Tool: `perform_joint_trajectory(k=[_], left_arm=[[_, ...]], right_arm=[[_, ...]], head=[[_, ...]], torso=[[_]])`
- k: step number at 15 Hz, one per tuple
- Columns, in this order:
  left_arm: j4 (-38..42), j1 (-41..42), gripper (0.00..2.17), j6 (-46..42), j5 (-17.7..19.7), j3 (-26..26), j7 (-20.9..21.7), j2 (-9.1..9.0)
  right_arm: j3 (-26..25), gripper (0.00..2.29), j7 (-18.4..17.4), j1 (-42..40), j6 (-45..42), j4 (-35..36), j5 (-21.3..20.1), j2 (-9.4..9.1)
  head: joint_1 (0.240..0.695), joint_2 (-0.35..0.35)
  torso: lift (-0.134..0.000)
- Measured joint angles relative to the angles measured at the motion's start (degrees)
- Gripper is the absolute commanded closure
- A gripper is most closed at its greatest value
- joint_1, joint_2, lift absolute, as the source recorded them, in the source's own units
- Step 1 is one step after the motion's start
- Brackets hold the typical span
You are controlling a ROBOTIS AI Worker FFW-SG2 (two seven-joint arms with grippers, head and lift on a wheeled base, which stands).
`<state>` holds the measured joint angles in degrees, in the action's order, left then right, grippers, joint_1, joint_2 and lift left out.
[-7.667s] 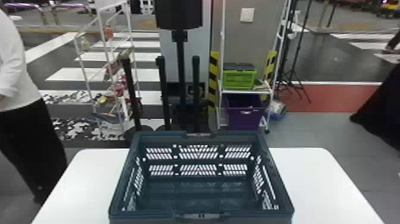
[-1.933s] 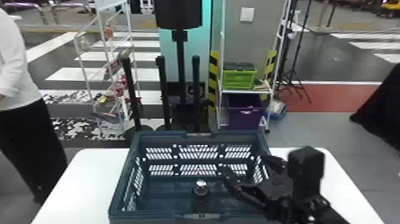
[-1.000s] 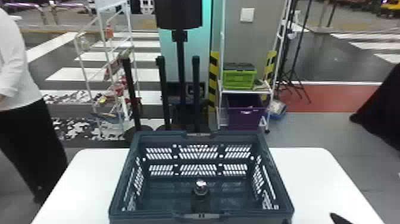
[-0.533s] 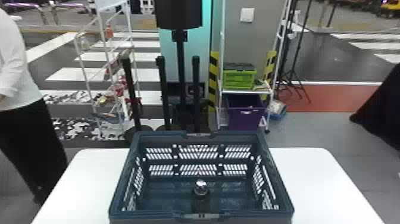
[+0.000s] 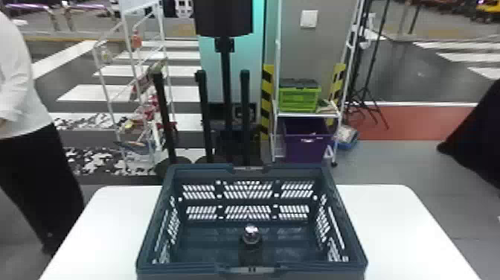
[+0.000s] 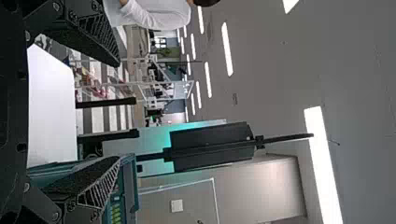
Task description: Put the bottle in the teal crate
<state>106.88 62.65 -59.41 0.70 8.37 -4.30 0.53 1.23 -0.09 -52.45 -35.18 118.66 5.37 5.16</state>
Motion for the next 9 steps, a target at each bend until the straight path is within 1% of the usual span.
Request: perform_joint_trajectory(k=[5,9], left_arm=[[-0.5,0.0,0.19,-0.5,0.0,-0.1,0.2,0.01],[-1.1,-0.4,0.19,-0.6,0.0,-0.2,0.3,0.29]], right_arm=[[-0.2,0.05,0.0,-0.3,-1.4,-1.0,0.4,-0.34],[-0.3,0.05,0.0,-1.9,-4.3,-1.0,0.4,-0.5]], head=[[0.499,0.0],[0.499,0.0]], torso=[[0.0],[0.0]])
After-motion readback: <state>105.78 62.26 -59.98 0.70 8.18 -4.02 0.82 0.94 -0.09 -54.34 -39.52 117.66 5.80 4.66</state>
